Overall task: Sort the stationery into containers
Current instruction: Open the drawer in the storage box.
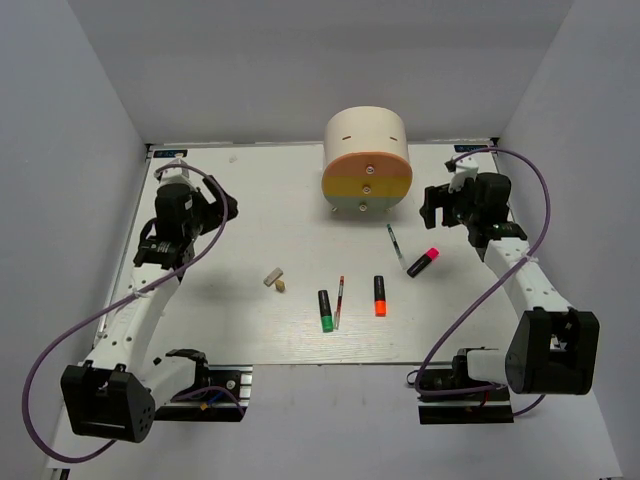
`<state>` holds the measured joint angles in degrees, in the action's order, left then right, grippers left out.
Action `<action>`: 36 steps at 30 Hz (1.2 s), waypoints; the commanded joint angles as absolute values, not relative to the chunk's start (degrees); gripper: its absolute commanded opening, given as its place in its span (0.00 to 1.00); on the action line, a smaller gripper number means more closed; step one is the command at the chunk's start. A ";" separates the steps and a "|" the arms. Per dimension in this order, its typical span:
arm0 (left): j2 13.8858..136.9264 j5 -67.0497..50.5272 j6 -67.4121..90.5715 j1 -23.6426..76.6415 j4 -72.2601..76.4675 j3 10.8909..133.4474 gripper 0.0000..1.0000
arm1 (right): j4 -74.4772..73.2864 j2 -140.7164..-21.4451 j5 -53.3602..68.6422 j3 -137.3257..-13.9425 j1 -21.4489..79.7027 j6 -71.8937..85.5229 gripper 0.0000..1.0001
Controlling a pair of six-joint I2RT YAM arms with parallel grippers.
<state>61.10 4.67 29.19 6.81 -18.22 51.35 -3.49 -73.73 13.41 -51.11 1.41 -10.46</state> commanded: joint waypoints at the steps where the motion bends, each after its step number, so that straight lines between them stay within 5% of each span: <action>1: 61.08 -4.48 28.56 6.86 -17.31 51.42 1.00 | -3.16 -73.04 12.92 -51.50 1.32 -9.58 0.90; 7: 64.68 -8.87 28.56 6.86 -18.89 52.03 1.00 | -3.95 -73.56 15.81 -51.86 1.32 -11.77 0.90; 11: 68.02 -13.78 28.56 6.86 -18.90 52.56 1.00 | -8.85 -74.70 30.21 -54.22 1.23 -19.06 0.90; 12: 68.55 -14.76 28.56 6.86 -18.37 52.56 1.00 | -9.57 -75.40 31.54 -54.66 1.32 -19.86 0.84; 13: 69.08 -15.64 28.56 6.86 -17.76 52.56 1.00 | -11.23 -76.02 32.77 -55.28 1.58 -19.17 0.67; 15: 69.87 -17.57 28.56 6.86 -16.97 52.56 1.00 | -11.16 -77.60 39.63 -58.00 1.76 -15.83 0.56; 18: 70.58 -18.63 28.56 7.38 -16.44 52.56 1.00 | -7.30 -79.62 42.01 -59.76 2.55 -6.96 0.56; 22: 70.58 -19.16 28.56 7.38 -15.38 50.72 0.99 | -3.00 -82.43 41.83 -62.40 5.01 -0.46 0.72; 27: 71.19 -19.16 29.09 7.38 -14.24 50.10 0.99 | 3.84 -85.34 43.07 -65.73 8.26 11.76 0.78; 36: 71.72 -19.16 30.15 7.38 -13.62 48.43 0.99 | 11.26 -90.70 31.14 -69.08 11.07 41.82 0.71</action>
